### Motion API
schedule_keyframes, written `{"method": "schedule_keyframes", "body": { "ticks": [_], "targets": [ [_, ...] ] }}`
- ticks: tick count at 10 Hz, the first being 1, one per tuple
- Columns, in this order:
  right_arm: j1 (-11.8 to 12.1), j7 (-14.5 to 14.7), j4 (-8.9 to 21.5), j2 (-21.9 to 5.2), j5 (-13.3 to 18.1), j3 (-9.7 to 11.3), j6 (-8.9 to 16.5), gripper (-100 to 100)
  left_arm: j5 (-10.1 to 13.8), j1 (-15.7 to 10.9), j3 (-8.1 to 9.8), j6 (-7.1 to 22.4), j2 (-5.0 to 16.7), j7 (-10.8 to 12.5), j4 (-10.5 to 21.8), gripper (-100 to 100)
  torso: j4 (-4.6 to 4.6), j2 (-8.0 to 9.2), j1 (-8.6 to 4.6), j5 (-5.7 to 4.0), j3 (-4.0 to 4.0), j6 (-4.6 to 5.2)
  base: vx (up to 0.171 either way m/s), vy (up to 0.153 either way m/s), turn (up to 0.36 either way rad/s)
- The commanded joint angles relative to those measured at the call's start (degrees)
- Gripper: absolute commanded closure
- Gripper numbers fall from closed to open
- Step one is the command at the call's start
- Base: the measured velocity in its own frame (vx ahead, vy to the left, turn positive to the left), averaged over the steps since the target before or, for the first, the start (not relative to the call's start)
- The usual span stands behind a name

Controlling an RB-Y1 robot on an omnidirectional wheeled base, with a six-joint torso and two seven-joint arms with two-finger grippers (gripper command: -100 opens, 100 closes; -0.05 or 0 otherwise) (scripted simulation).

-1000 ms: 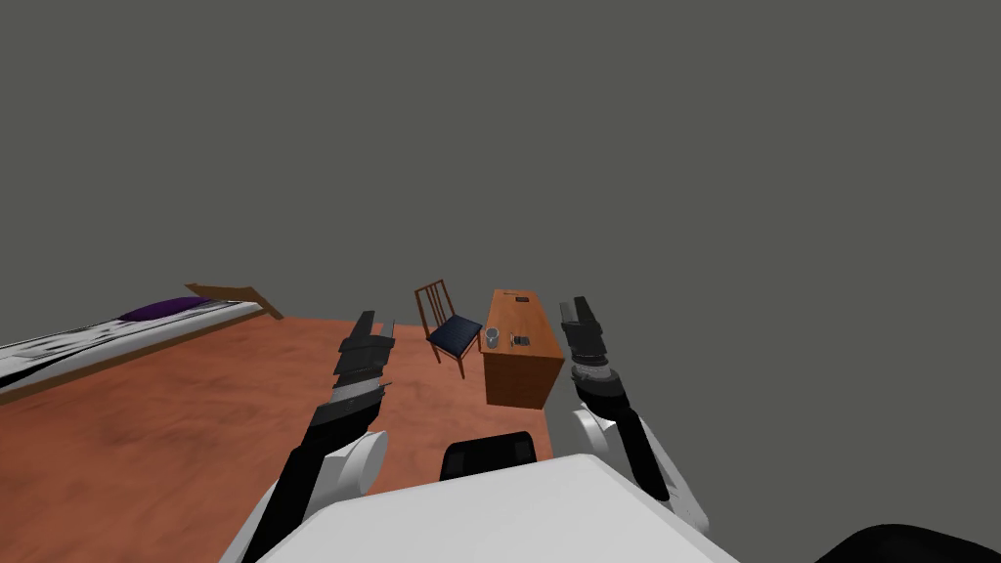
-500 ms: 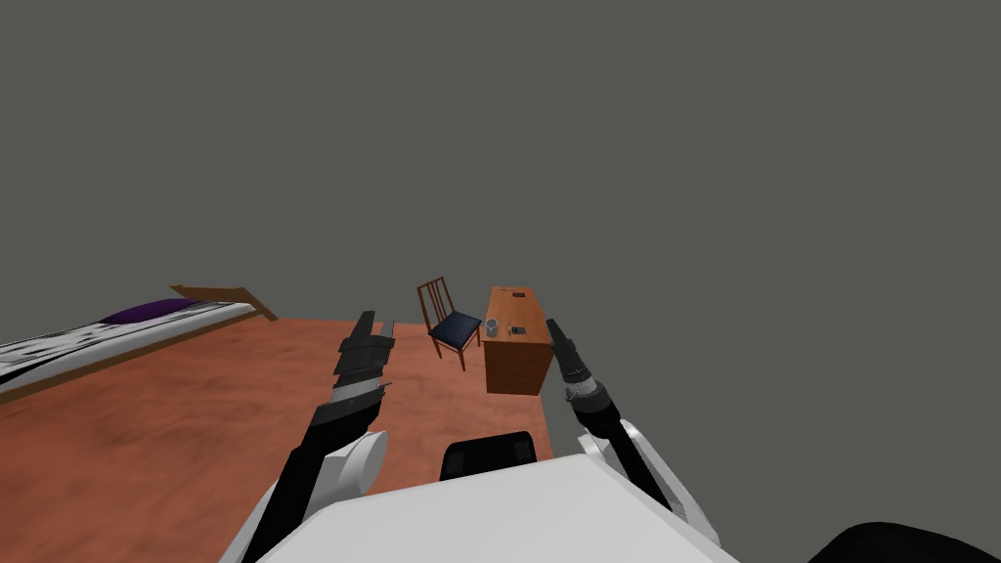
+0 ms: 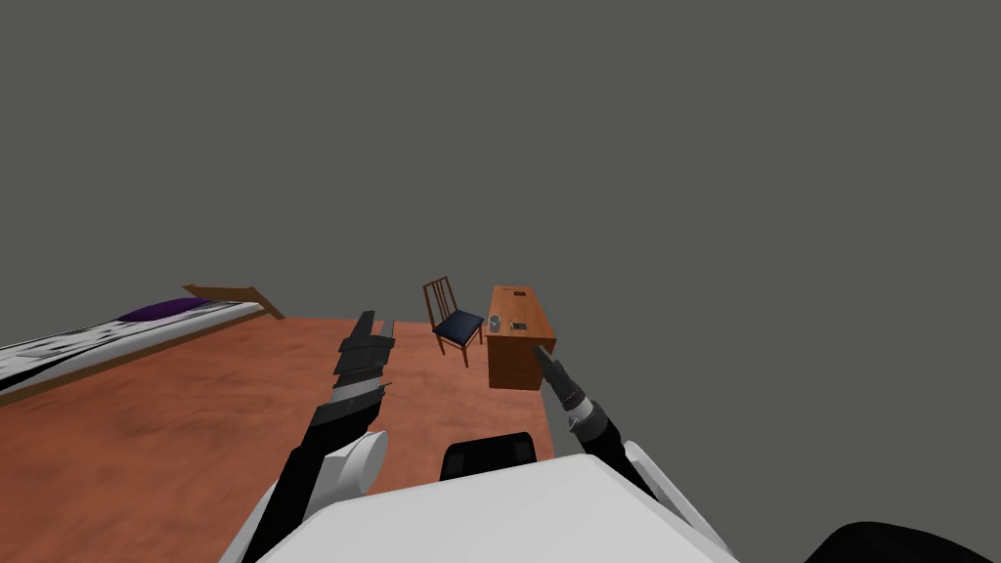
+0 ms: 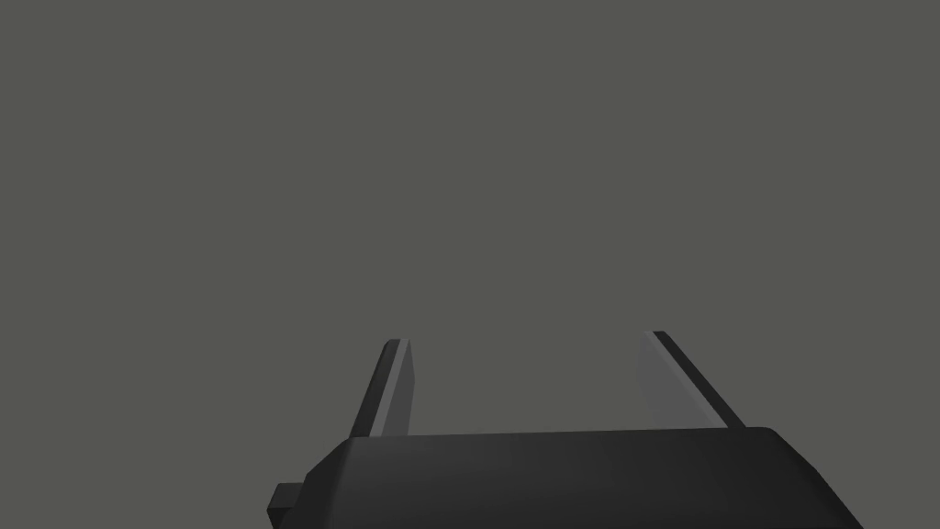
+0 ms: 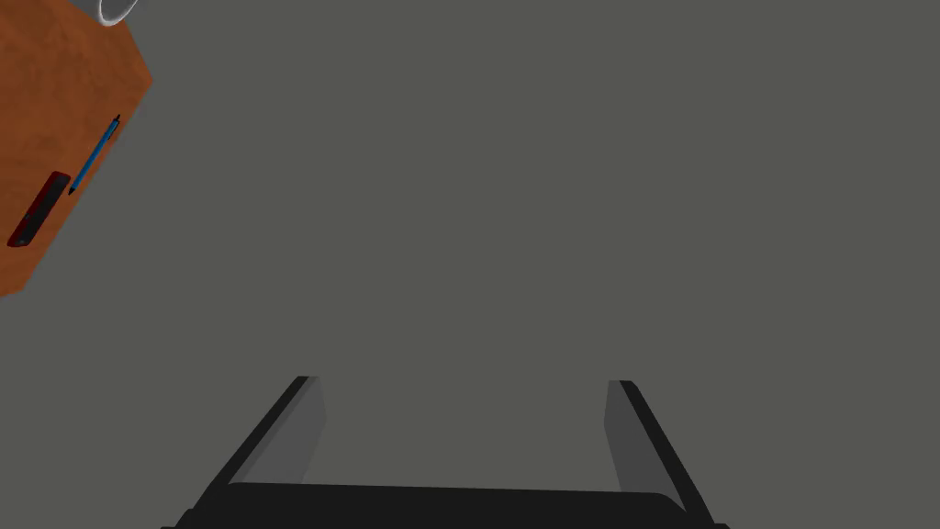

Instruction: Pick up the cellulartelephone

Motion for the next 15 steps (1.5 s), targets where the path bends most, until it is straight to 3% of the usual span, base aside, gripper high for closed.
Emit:
{"method": "schedule_keyframes", "body": {
  "ticks": [1, 4, 5, 6, 7, 8, 9, 10, 13, 14, 15],
  "targets": [
    [0.4, 0.6, 2.7, -2.9, 2.1, 1.8, 0.7, -100, 0.0, 0.0, 0.0, 0.0, 0.0, 0.0, 0.0, 0, 0.0, 0.0, 0.0, 0.0, 0.0, 0.0, -0.06, 0.02, 0.028],
    [1.0, 1.0, 5.2, -5.7, 3.8, 3.1, 0.7, -100, 0.0, 0.0, 0.0, 0.0, 0.0, 0.0, 0.0, 0, -0.04, -0.18, -0.06, -0.01, -0.11, -0.01, -0.031, 0.024, 0.033],
    [1.5, 1.5, 7.1, -8.4, 5.5, 4.5, 0.7, -100, 0.0, 0.0, 0.0, 0.0, 0.0, 0.0, 0.0, 0, -0.05, -0.21, -0.06, -0.01, -0.12, 0.0, -0.017, 0.038, 0.057],
    [1.5, 1.5, 7.9, -8.4, 5.5, 4.5, 0.7, -100, 0.0, 0.0, 0.0, 0.0, 0.0, 0.0, 0.0, 0, -0.06, -0.25, -0.02, -0.01, -0.15, -0.02, -0.018, 0.034, 0.035],
    [2.0, 2.0, 9.9, -11.1, 7.1, 5.9, 0.7, -100, 0.0, 0.0, 0.0, 0.0, 0.0, 0.0, 0.0, 0, -0.06, -0.26, -0.03, 0.0, -0.15, 0.0, -0.017, 0.036, 0.078],
    [2.0, 2.0, 10.7, -11.1, 7.1, 5.9, 0.7, -100, 0.0, 0.0, 0.0, 0.0, 0.0, 0.0, 0.0, 0, -0.06, -0.26, -0.01, -0.01, -0.15, -0.01, -0.01, 0.037, 0.04],
    [2.3, 2.6, 12.1, -13.7, 8.8, 7.3, 0.7, -100, 0.0, 0.0, 0.0, 0.0, 0.0, 0.0, 0.0, 0, -0.06, -0.27, -0.01, 0.0, -0.16, 0.0, 0.0, 0.047, 0.109],
    [2.3, 2.6, 13.5, -13.8, 8.8, 7.3, 0.7, -100, 0.0, 0.0, 0.0, 0.0, 0.0, 0.0, 0.0, 0, -0.07, -0.32, 0.01, 0.0, -0.18, -0.02, 0.002, 0.04, 0.044],
    [2.7, 3.8, 19.3, -19.2, 12.0, 10.1, 0.5, -100, 0.0, 0.0, 0.0, 0.0, 0.0, 0.0, 0.0, 0, -0.08, -0.37, -0.02, 0.0, -0.21, 0.0, 0.011, 0.041, 0.101],
    [2.7, 3.8, 19.6, -19.4, 12.0, 10.1, 0.5, -100, 0.0, 0.0, 0.0, 0.0, 0.0, 0.0, 0.0, 0, -0.08, -0.38, -0.01, 0.01, -0.22, -0.01, 0.021, 0.035, 0.051],
    [2.8, 4.5, 22.1, -22.0, 13.5, 11.5, 0.4, -100, 0.0, 0.0, 0.0, 0.0, 0.0, 0.0, 0.0, 0, -0.08, -0.41, -0.02, -0.01, -0.24, -0.01, 0.041, 0.062, 0.136]
  ]
}}
